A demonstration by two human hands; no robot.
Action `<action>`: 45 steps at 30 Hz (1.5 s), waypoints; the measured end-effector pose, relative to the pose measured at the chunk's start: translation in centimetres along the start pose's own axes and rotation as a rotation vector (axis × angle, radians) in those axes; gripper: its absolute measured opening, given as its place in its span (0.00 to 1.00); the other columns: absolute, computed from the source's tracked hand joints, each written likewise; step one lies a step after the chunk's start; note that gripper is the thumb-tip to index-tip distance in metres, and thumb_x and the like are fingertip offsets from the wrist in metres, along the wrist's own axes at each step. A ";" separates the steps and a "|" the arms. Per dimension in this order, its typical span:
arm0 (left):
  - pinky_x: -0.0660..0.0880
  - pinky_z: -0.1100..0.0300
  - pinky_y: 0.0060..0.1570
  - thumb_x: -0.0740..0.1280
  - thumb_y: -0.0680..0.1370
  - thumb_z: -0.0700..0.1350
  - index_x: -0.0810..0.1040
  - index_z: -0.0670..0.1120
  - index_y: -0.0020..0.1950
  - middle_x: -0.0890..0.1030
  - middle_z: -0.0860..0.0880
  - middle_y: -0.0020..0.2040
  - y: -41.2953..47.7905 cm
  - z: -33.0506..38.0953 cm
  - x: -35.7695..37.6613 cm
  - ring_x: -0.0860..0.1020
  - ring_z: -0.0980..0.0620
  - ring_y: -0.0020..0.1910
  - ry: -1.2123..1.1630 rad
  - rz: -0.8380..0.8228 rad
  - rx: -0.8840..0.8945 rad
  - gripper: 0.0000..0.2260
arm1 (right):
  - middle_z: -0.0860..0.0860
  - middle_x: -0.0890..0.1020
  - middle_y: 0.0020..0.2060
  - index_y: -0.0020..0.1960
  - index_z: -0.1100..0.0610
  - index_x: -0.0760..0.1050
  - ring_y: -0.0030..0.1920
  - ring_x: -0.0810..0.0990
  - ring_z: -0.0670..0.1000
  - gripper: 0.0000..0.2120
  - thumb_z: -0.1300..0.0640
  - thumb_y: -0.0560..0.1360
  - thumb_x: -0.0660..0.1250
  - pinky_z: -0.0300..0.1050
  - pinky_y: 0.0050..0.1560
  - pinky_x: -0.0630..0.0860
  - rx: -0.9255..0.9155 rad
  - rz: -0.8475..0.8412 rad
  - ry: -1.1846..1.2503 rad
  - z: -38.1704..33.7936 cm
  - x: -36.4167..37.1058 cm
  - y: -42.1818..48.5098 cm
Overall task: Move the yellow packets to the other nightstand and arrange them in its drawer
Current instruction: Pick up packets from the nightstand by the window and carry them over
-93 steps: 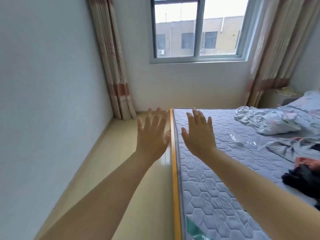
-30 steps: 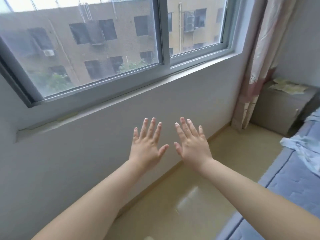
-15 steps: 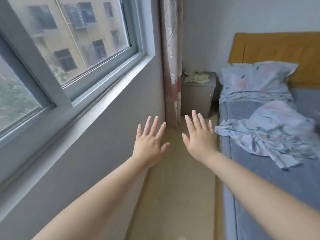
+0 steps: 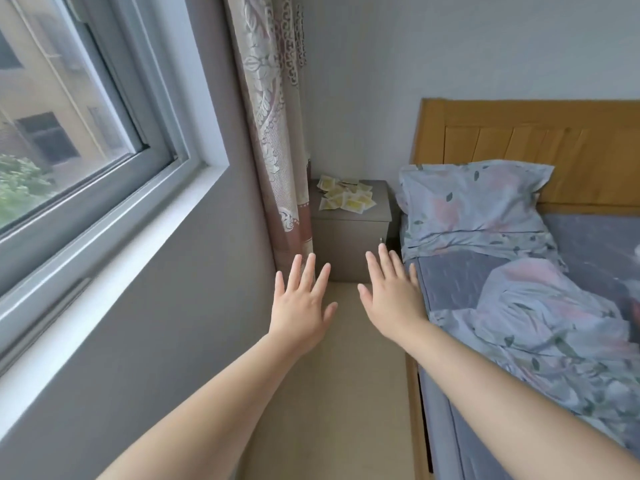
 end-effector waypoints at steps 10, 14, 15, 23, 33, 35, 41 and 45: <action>0.43 0.42 0.74 0.51 0.82 0.58 0.43 0.51 0.79 0.40 0.47 0.79 31.6 -6.8 6.9 0.37 0.44 0.77 -0.042 -0.011 0.096 0.30 | 0.54 0.44 0.78 0.78 0.54 0.43 0.77 0.45 0.54 0.29 0.44 0.81 0.45 0.58 0.75 0.47 0.036 -0.026 -0.119 4.9 7.2 29.6; 0.44 0.42 0.74 0.51 0.82 0.58 0.42 0.50 0.79 0.39 0.46 0.79 45.0 -8.5 9.0 0.37 0.43 0.77 -0.020 -0.050 0.159 0.30 | 0.54 0.45 0.78 0.78 0.54 0.44 0.77 0.46 0.54 0.30 0.43 0.81 0.46 0.57 0.75 0.48 0.106 -0.054 -0.107 8.2 9.1 41.4; 0.44 0.42 0.74 0.50 0.82 0.58 0.42 0.50 0.79 0.40 0.46 0.79 47.8 -8.4 9.5 0.38 0.43 0.77 -0.027 -0.067 0.165 0.30 | 0.54 0.45 0.78 0.78 0.54 0.44 0.77 0.47 0.54 0.29 0.43 0.81 0.46 0.57 0.75 0.49 0.123 -0.074 -0.098 9.3 9.7 43.6; 0.44 0.44 0.74 0.51 0.82 0.56 0.41 0.50 0.79 0.39 0.47 0.79 67.5 -6.8 19.0 0.40 0.45 0.78 -0.154 -0.258 0.063 0.29 | 0.55 0.48 0.78 0.78 0.55 0.47 0.77 0.49 0.54 0.29 0.44 0.81 0.48 0.56 0.75 0.51 0.140 -0.168 -0.060 19.3 18.5 61.0; 0.47 0.47 0.74 0.54 0.83 0.51 0.39 0.52 0.78 0.38 0.48 0.79 84.1 -6.9 34.4 0.40 0.46 0.77 -0.426 -0.479 -0.275 0.30 | 0.56 0.55 0.76 0.76 0.59 0.52 0.75 0.55 0.57 0.29 0.45 0.80 0.52 0.55 0.71 0.57 0.052 -0.462 -0.012 26.9 36.2 80.1; 0.49 0.47 0.74 0.54 0.83 0.51 0.40 0.52 0.79 0.39 0.48 0.79 85.4 -7.8 37.5 0.41 0.45 0.78 -0.412 -0.501 -0.292 0.30 | 0.55 0.54 0.76 0.76 0.58 0.52 0.75 0.55 0.56 0.30 0.45 0.80 0.54 0.54 0.71 0.58 0.108 -0.526 0.036 27.6 39.6 82.0; 0.48 0.44 0.74 0.56 0.82 0.48 0.40 0.54 0.79 0.36 0.49 0.78 86.8 -10.7 45.5 0.38 0.44 0.77 -0.319 -0.647 -0.295 0.31 | 0.55 0.60 0.73 0.73 0.58 0.59 0.72 0.61 0.57 0.31 0.43 0.77 0.61 0.52 0.68 0.64 0.222 -0.601 0.145 28.8 48.1 85.4; 0.44 0.44 0.74 0.55 0.82 0.49 0.41 0.54 0.79 0.35 0.48 0.78 87.7 -12.7 49.4 0.37 0.43 0.77 -0.227 -0.602 -0.249 0.30 | 0.54 0.71 0.65 0.70 0.57 0.65 0.66 0.67 0.56 0.32 0.45 0.72 0.69 0.49 0.65 0.66 0.074 -0.536 0.190 26.5 51.7 87.4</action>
Point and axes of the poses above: each hand's wrist, its own y-axis towards the middle knuckle, its own x-axis out of the palm, z = x × y, the point moved 4 cm from there along y, towards the middle knuckle
